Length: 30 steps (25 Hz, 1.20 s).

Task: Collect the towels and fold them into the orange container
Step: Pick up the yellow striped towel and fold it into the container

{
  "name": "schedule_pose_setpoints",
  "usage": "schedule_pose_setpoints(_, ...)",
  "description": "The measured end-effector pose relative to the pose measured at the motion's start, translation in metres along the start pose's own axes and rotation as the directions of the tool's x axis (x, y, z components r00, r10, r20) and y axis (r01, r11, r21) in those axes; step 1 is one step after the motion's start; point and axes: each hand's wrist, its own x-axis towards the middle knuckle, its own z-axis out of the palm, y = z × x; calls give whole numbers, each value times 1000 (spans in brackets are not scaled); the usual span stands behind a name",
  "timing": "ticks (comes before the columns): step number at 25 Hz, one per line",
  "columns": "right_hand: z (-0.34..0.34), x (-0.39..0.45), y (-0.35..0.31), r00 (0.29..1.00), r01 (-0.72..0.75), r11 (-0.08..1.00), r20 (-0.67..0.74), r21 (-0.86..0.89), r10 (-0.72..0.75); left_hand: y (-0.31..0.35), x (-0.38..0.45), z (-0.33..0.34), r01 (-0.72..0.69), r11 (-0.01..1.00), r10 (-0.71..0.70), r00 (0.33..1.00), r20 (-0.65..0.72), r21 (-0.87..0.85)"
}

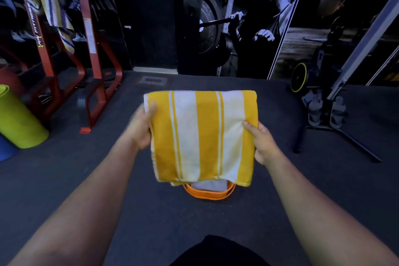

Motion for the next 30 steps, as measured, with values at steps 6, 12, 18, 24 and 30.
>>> schedule_pose_setpoints(6, -8, 10, 15, 994, -14, 982, -106, -188, -6, -67, -8, -16, -39, 987, 57, 993, -108, 157)
schedule_pose_setpoints(12, 1, 21, 49, 968, 24, 921, -223, -388, -119, -76, 21, -11, -58, 860, 188, 960, -208, 507)
schedule_pose_setpoints(18, -33, 62, 89, 939, -108, 911, -341, -398, -38, -123, 85, 1, 76, 851, 72, 963, -258, 520)
schedule_pose_setpoints(24, -95, 154, 164, 903, -316, 854, -408, -414, 136, -203, 177, 22, 285, 806, -100, 929, -355, 519)
schedule_pose_setpoints(30, -153, 266, 273, 857, -480, 768, -416, -425, 305, -320, 282, 14, 476, 732, -221, 843, -490, 488)
